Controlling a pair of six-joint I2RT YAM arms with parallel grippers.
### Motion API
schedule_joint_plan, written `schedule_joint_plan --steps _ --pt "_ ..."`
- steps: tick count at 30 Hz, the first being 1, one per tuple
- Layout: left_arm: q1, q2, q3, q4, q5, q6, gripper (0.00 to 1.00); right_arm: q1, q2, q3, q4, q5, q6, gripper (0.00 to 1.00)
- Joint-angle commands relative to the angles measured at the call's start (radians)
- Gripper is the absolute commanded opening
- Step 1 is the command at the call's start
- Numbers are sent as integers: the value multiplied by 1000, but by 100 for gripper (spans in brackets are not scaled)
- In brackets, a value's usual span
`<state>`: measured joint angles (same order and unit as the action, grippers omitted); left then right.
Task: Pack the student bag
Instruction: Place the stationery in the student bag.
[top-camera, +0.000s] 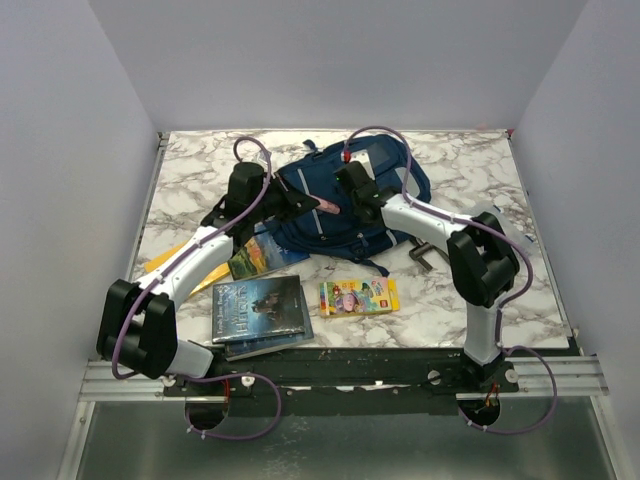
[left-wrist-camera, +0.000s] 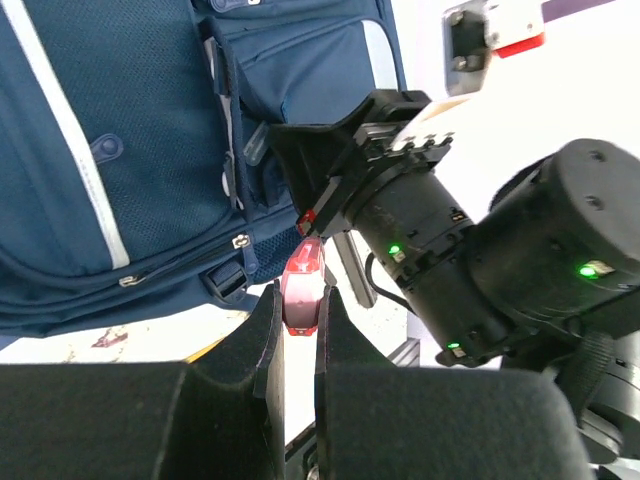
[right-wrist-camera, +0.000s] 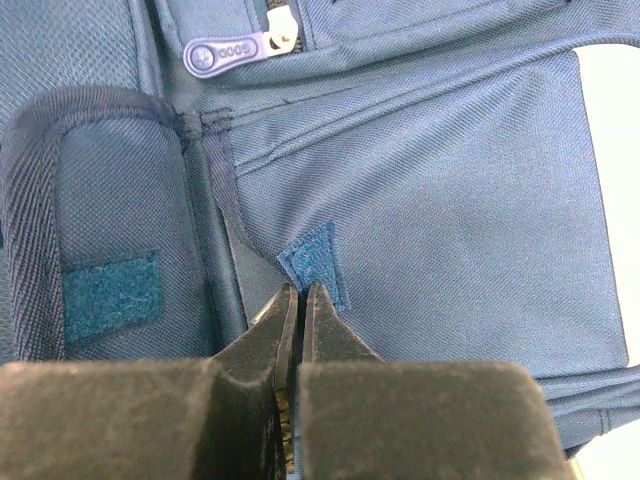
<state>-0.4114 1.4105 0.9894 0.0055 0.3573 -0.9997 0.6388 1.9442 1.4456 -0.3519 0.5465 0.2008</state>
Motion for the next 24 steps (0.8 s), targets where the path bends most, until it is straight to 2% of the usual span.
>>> schedule_joint_plan --steps 1,5,9,15,21,24 --pt "-83 101 86 -2 -134 -75 0 -55 -54 -39 17 -154 84 1" --pt "-133 181 170 -4 -191 -96 0 -85 -84 -81 47 -243 120 1" --pt "-149 259 245 -98 -233 -114 0 -139 -111 -103 58 -343 184 1" --pt "-166 289 242 -115 -316 -126 0 -163 -137 -112 68 -375 208 1" --pt "-194 351 312 -169 -350 -139 0 -165 -134 -94 77 -427 237 0" --pt "-223 397 379 -232 -451 -151 0 -165 -136 -96 85 -446 247 1"
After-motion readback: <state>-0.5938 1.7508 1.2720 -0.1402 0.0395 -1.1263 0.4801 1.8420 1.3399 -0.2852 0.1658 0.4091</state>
